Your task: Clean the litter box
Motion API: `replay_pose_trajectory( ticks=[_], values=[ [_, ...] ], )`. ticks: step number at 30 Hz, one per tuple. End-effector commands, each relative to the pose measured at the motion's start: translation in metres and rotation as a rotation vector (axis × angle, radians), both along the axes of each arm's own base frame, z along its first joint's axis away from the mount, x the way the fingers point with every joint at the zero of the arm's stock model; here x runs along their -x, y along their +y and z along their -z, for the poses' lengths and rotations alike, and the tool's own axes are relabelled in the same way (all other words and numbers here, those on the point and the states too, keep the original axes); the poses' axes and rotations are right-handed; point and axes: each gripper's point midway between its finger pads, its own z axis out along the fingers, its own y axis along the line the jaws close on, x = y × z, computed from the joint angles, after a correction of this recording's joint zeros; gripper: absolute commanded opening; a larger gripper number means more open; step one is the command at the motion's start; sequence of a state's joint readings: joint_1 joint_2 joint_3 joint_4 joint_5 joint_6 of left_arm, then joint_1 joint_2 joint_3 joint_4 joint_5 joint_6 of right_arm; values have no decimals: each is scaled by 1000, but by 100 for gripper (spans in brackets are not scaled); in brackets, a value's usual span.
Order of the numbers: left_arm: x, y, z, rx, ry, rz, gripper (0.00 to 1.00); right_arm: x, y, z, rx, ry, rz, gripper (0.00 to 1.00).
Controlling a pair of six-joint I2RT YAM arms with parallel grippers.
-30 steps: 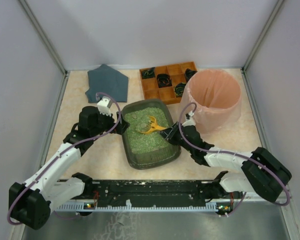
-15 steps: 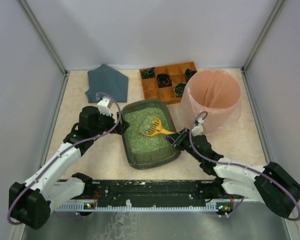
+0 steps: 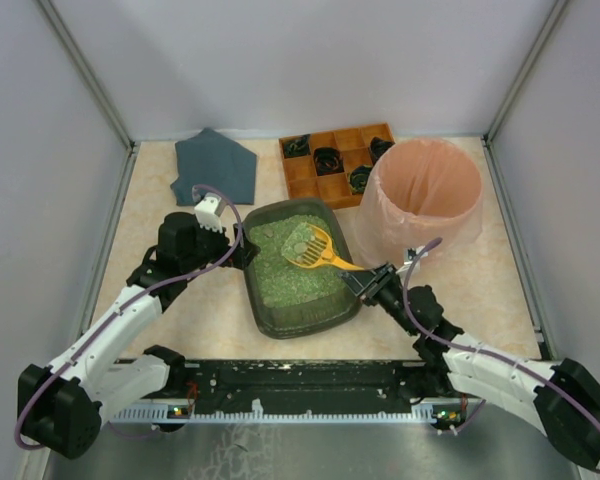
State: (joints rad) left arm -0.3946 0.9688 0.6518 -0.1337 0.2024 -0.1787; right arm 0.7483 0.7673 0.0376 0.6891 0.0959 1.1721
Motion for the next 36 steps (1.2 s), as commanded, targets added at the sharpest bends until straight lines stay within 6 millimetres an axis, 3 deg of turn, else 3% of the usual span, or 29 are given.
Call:
replay_pose_trajectory(
  ticks=[1,7,12,16,21,25,29,33,36],
  values=[
    [-2,-2,-7,18,-24,8,100,0,3,-34,-76,-95,-23,0],
    [-2,-2,-5,18,-17,10,100,-5,-12,-30,-161,-68,36,0],
    [-3,-3,-5,18,-17,14,100,3,8,-44,-139,-107,-83,0],
    [-3,-3,-3,11,-9,17,100,-5,-8,-34,-180,-69,-3,0],
    [-4,-4,-3,17,-15,16,100,1,7,-49,-145,-130,-98,0],
    [-3,-4,-2,6,-1,20,100,-10,-13,-33,-164,-65,9,0],
    [-3,-3,-3,11,-9,15,100,-3,3,-48,-133,-117,-90,0],
    [-5,-3,-2,7,-6,16,100,-10,-6,-33,-135,-62,-23,0],
    [-3,-3,-1,4,-1,16,100,-7,2,-45,-140,-105,-76,0]
  ],
)
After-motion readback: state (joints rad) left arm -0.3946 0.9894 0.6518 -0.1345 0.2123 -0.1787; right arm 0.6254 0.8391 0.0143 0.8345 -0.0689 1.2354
